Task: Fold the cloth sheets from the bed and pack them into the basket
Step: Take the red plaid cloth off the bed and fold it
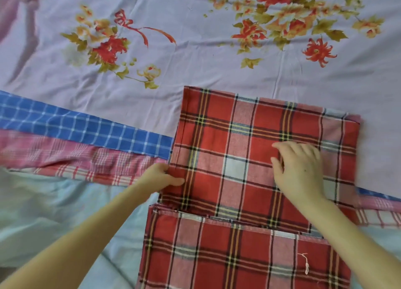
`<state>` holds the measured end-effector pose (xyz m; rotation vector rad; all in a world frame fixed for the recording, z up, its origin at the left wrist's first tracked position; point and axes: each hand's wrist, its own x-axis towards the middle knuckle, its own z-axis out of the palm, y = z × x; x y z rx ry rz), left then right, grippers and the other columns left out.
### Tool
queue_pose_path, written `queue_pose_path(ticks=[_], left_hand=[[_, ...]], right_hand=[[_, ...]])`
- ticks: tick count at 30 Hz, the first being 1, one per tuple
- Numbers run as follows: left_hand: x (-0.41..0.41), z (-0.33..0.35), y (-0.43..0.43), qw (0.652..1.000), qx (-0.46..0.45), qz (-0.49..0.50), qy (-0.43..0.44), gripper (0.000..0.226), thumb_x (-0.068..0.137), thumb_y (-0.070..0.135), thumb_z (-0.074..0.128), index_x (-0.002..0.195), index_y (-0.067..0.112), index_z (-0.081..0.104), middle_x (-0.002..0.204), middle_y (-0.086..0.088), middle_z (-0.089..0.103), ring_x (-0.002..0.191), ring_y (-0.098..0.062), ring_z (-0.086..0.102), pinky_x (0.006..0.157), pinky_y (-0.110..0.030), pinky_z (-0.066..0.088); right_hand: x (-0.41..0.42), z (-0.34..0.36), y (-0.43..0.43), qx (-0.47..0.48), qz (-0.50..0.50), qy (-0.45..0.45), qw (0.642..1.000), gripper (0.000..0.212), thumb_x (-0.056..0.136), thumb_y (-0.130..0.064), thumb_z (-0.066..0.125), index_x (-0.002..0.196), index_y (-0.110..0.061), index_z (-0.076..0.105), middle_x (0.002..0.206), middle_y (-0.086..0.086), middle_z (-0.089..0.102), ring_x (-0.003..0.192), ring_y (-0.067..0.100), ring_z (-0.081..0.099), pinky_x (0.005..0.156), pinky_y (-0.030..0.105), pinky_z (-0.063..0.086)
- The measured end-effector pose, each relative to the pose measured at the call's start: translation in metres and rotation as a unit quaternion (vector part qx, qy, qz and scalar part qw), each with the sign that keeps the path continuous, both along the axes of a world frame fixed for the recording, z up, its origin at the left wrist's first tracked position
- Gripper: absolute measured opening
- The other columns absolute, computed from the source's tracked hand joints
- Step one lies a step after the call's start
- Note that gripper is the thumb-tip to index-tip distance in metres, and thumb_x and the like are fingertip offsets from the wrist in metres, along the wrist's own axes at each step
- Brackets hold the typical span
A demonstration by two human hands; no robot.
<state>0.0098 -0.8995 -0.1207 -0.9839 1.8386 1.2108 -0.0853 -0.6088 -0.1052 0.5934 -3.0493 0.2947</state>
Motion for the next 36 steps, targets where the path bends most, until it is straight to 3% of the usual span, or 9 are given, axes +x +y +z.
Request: queue_pose_path(ticks=[5,13,17,21,25,27,31,33,36], left_hand=[[0.06,-0.002,0.003,1.0,0.002,0.009,-0.021,0.015,0.078,0.023,0.075,0.084,0.01,0.07,0.073,-0.001,0.064,0.072,-0.016,0.058,0.066,-0.024,0.042],[0.071,0.003,-0.001,0.991,0.101,0.079,-0.039,0.016,0.089,0.033,0.061,0.095,0.02,0.068,0.096,-0.002,0.069,0.09,-0.017,0.063,0.08,-0.027,0.048],[0.089,0.01,0.002,0.947,0.248,0.193,-0.064,0.032,0.093,0.04,0.052,0.082,0.013,0.066,0.067,-0.001,0.069,0.058,-0.013,0.066,0.057,-0.025,0.054],[0.119,0.005,-0.006,0.922,0.305,0.22,-0.095,0.067,0.095,0.061,0.021,0.071,0.013,0.062,0.057,-0.003,0.062,0.048,-0.017,0.06,0.052,-0.025,0.047],[0.141,0.011,-0.005,0.875,0.379,0.277,-0.123,0.053,0.099,0.031,0.036,0.06,0.01,0.065,0.048,0.002,0.049,0.034,-0.007,0.043,0.028,-0.013,0.03],[0.149,0.018,0.003,0.923,0.309,0.221,-0.052,0.039,0.099,0.006,0.035,0.073,0.009,0.064,0.052,0.002,0.053,0.038,-0.005,0.044,0.033,-0.011,0.032],[0.167,0.056,0.036,0.978,0.132,0.062,0.149,0.029,0.098,0.005,0.042,0.096,0.021,0.066,0.07,0.012,0.065,0.058,-0.004,0.055,0.055,-0.018,0.045],[0.179,0.077,0.058,0.972,0.083,-0.06,0.214,0.029,0.098,0.006,0.04,0.106,0.024,0.062,0.078,0.009,0.068,0.063,-0.008,0.061,0.063,-0.022,0.049],[0.196,0.083,0.081,0.924,0.033,-0.254,0.285,0.032,0.097,0.006,0.04,0.118,0.013,0.063,0.108,-0.004,0.069,0.092,-0.014,0.063,0.085,-0.028,0.047]], right_hand=[[0.107,-0.005,-0.03,-0.022,0.034,-0.057,0.998,0.021,0.077,-0.025,0.057,0.091,-0.015,0.069,0.087,-0.001,0.068,0.08,0.026,0.064,0.084,0.041,0.043],[0.144,-0.022,-0.013,0.108,0.02,-0.117,0.987,0.04,0.063,-0.031,0.083,0.098,-0.016,0.069,0.084,0.002,0.064,0.079,0.028,0.061,0.09,0.052,0.045],[0.138,-0.027,0.009,0.157,0.032,-0.122,0.98,0.044,0.06,-0.034,0.086,0.097,-0.018,0.069,0.083,0.002,0.066,0.08,0.029,0.063,0.09,0.052,0.044],[0.145,-0.027,0.023,0.206,0.008,-0.137,0.969,0.036,0.068,-0.031,0.082,0.097,-0.015,0.068,0.089,0.005,0.067,0.087,0.031,0.061,0.098,0.054,0.034],[0.159,-0.021,0.02,0.232,-0.044,-0.133,0.963,0.036,0.057,-0.019,0.089,0.084,-0.008,0.068,0.078,0.011,0.066,0.076,0.035,0.062,0.093,0.058,0.041],[0.165,-0.01,0.004,0.204,-0.043,-0.144,0.967,0.05,0.057,-0.016,0.085,0.103,-0.011,0.066,0.096,0.01,0.067,0.093,0.034,0.061,0.103,0.059,0.032],[0.185,0.021,-0.049,0.008,0.062,-0.234,0.97,0.09,0.07,-0.021,0.075,0.146,-0.027,0.028,0.145,-0.005,0.039,0.136,0.018,0.03,0.116,0.041,0.008],[0.197,0.038,-0.07,-0.073,0.125,-0.248,0.958,0.096,0.065,-0.012,0.074,0.147,-0.027,0.026,0.141,-0.005,0.042,0.136,0.015,0.027,0.117,0.039,0.006],[0.214,0.037,-0.062,-0.086,0.171,-0.167,0.967,0.077,0.052,-0.004,0.061,0.125,-0.026,0.055,0.11,-0.01,0.06,0.112,0.016,0.046,0.112,0.042,0.017]])
